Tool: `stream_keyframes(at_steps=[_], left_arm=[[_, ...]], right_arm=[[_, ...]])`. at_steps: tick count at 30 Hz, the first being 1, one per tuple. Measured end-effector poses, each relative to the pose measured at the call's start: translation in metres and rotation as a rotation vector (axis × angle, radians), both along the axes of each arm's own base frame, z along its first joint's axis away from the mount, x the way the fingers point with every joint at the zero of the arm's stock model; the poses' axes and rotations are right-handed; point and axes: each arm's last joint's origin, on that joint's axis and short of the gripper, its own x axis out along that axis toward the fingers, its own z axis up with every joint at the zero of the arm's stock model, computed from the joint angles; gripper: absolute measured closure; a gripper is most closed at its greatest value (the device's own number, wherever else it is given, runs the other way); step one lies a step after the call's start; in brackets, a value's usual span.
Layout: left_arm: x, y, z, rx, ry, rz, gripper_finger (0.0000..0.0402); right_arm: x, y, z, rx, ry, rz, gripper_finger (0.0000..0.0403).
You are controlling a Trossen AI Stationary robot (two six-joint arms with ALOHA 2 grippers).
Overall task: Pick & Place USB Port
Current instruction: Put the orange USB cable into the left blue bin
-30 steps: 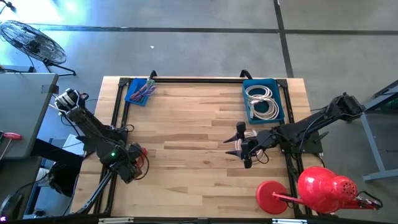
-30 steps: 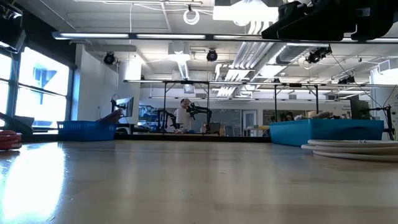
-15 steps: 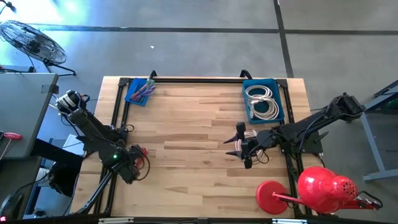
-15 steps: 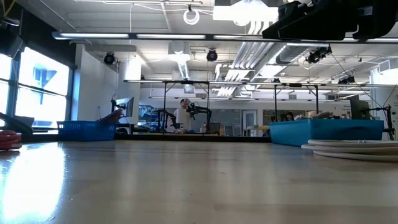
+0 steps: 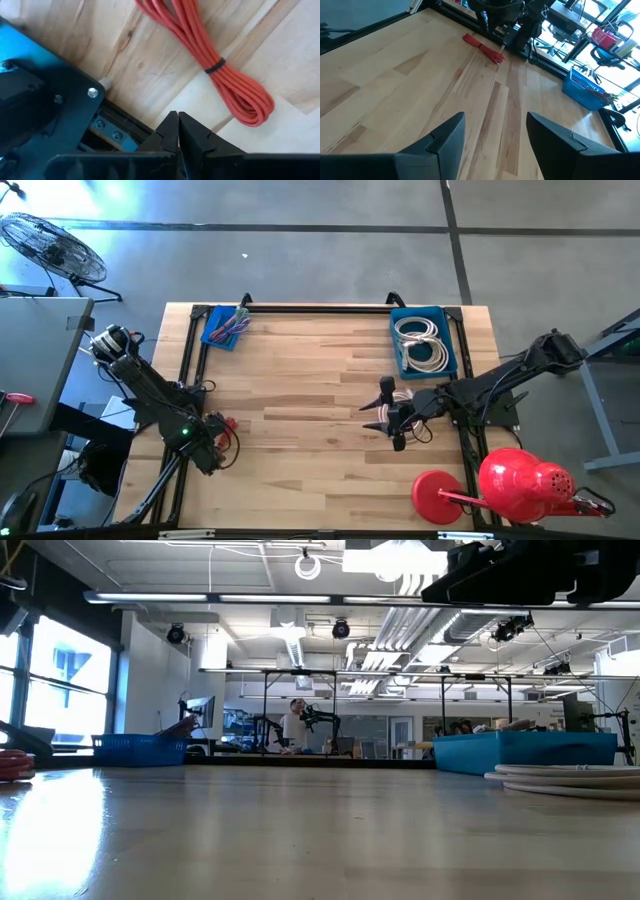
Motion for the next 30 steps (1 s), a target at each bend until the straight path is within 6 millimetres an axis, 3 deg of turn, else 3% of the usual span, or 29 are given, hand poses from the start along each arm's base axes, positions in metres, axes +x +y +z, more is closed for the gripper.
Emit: stream_keyframes(at_steps=[5,14,18,25,30], left_arm=[[0.002,-0.002,0.0,-0.017,-0.018,0.004,0.0353],[0.007,-0.004,0.0,-0.01,-0.108,-0.005,0.019],[0.008,-0.006,0.0,-0.025,-0.127,-0.004,0.0141],[0.016,-0.011,0.0,-0.033,-0.269,0.081,0.0117],[0.018,-0.005,-0.002,-0.036,-0.227,0.144,0.0117]], right_arm=[[0.0,0.0,0.0,0.0,0.0,0.0,0.0199],[0.0,0.0,0.0,0.0,0.0,0.001,0.0199],[0.0,0.0,0.0,0.0,0.0,0.0,0.0199],[0.0,0.0,0.0,0.0,0.0,0.001,0.0199],[0.0,0.0,0.0,0.0,0.0,0.0,0.0199]])
